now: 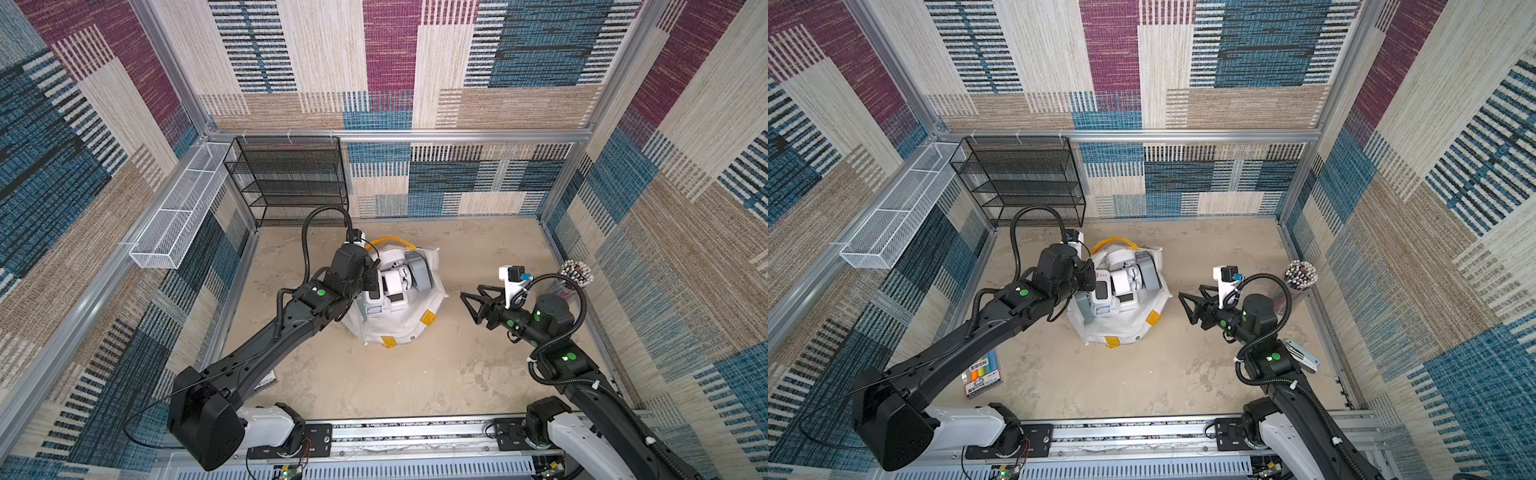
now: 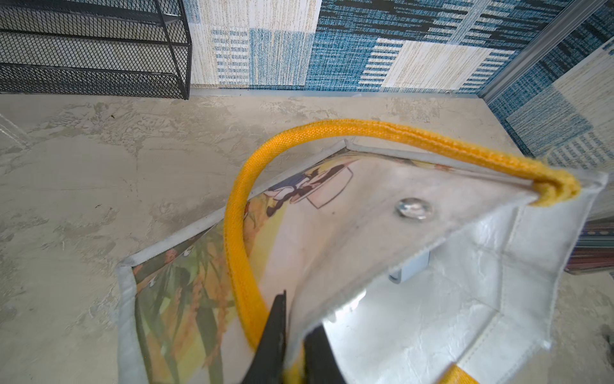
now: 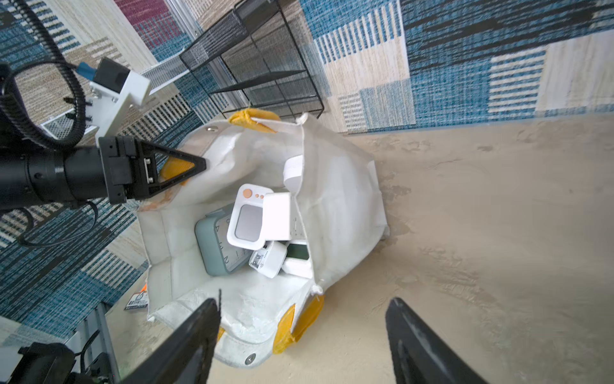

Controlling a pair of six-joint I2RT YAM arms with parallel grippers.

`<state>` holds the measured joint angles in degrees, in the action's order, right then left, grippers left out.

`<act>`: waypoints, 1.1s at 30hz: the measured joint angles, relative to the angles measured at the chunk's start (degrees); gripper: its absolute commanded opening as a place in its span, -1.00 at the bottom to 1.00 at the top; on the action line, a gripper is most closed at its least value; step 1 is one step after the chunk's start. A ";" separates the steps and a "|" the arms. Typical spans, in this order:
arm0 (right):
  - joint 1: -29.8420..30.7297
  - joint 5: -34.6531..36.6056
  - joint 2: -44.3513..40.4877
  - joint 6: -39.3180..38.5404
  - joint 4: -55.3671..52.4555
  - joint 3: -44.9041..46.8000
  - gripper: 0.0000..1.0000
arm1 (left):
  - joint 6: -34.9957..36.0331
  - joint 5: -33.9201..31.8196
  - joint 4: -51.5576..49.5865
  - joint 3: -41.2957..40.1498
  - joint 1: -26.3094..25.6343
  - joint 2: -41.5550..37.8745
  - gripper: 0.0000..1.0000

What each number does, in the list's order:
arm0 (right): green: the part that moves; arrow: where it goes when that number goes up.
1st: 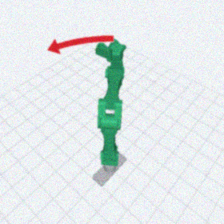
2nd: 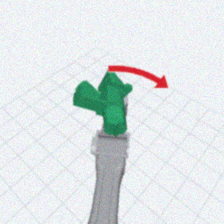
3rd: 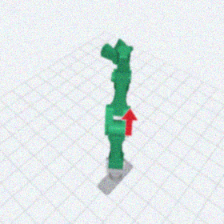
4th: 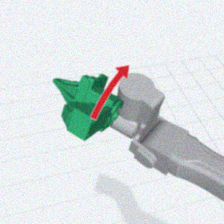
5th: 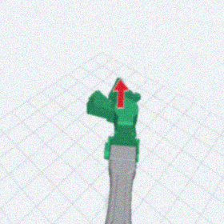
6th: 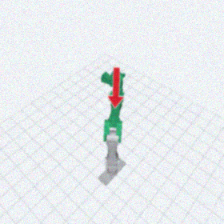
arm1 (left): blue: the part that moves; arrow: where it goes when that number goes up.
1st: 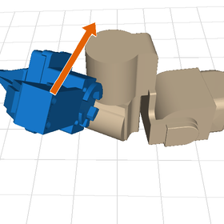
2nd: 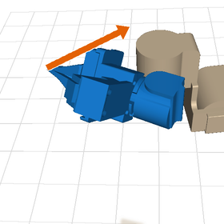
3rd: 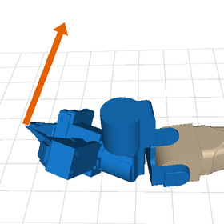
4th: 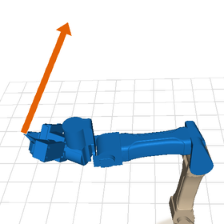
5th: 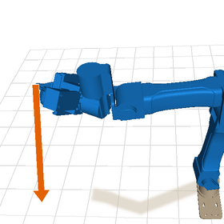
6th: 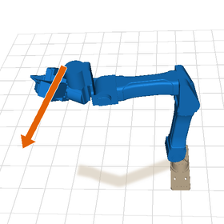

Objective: Take the alarm clock out of the canvas bag
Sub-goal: Pick up the alarm from the canvas bag.

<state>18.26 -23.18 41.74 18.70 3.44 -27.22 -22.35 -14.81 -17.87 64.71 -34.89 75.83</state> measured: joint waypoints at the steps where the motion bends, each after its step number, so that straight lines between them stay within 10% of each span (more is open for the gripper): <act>1: 1.09 0.57 0.50 -0.13 0.17 -0.11 0.61 | -0.04 0.00 0.00 0.00 0.00 0.02 -1.00; 33: 25.27 19.10 25.46 -0.76 7.85 -8.92 0.47 | -0.70 0.00 -0.07 -0.39 -0.24 0.00 -1.00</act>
<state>43.53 -4.08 67.20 17.93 11.29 -36.14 -23.05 -14.81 -17.93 64.31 -35.14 75.83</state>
